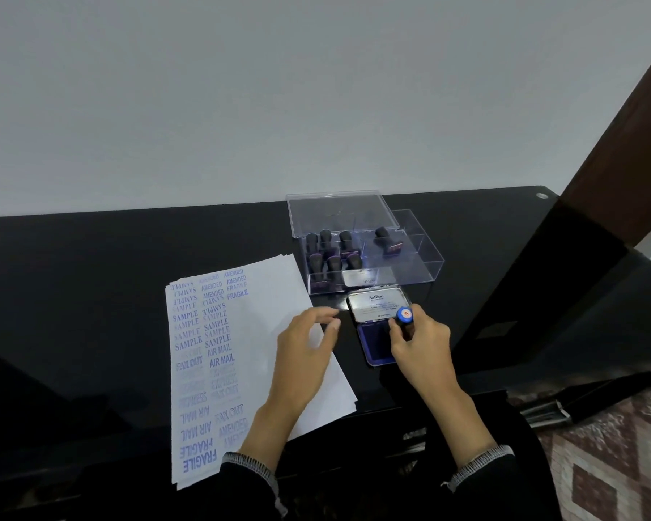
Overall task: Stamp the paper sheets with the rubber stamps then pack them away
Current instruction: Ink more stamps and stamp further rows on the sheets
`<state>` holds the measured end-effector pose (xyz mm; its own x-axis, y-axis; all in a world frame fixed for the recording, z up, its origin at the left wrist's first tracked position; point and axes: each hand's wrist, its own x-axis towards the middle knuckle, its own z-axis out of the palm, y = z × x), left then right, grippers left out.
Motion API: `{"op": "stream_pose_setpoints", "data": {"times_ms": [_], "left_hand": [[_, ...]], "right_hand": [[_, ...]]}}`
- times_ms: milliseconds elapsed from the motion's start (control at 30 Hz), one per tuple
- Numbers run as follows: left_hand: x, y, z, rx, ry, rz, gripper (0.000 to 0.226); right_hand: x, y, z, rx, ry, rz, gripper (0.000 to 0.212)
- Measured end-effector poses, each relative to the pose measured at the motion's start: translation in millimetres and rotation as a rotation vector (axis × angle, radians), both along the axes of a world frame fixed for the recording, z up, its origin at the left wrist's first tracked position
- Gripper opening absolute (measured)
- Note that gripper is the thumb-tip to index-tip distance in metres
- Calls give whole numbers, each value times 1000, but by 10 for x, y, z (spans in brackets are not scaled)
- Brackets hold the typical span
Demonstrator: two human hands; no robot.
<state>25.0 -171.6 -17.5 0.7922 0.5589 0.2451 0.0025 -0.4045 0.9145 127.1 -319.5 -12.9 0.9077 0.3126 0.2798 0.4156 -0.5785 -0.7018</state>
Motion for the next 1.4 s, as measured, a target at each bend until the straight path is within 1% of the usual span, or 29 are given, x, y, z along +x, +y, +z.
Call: {"op": "stream_pose_setpoints", "data": {"times_ms": [100, 233, 300, 433, 533, 600, 800, 933, 1100, 1400], "left_hand": [[-9, 148, 127, -45, 2, 98, 14], [-142, 558, 204, 65, 16, 205, 9], [-273, 824, 162, 112, 75, 267, 10], [-538, 1247, 30, 253, 292, 376, 20], [-664, 1398, -76, 337, 345, 443, 26], [-712, 1442, -138, 342, 372, 472, 30], [-720, 1461, -213, 341, 385, 484, 34], [-719, 1456, -217, 356, 392, 482, 33], [-714, 1456, -220, 374, 400, 477, 33], [-705, 1462, -235, 395, 421, 478, 34]], "right_hand": [[5, 5, 6, -2, -3, -9, 12], [11, 16, 11, -1, 4, -3, 5], [3, 15, 15, 2, -2, -5, 9], [-18, 17, 28, 2, 2, -12, 12], [-12, 25, 46, -5, 6, -11, 11], [17, 35, 73, -33, 33, -9, 8], [129, 70, 186, -147, 115, 19, 5], [87, 68, 162, -141, 102, -6, 5], [-8, 49, 64, -71, 47, -50, 7], [74, 80, 164, -129, 114, -6, 7]]}}
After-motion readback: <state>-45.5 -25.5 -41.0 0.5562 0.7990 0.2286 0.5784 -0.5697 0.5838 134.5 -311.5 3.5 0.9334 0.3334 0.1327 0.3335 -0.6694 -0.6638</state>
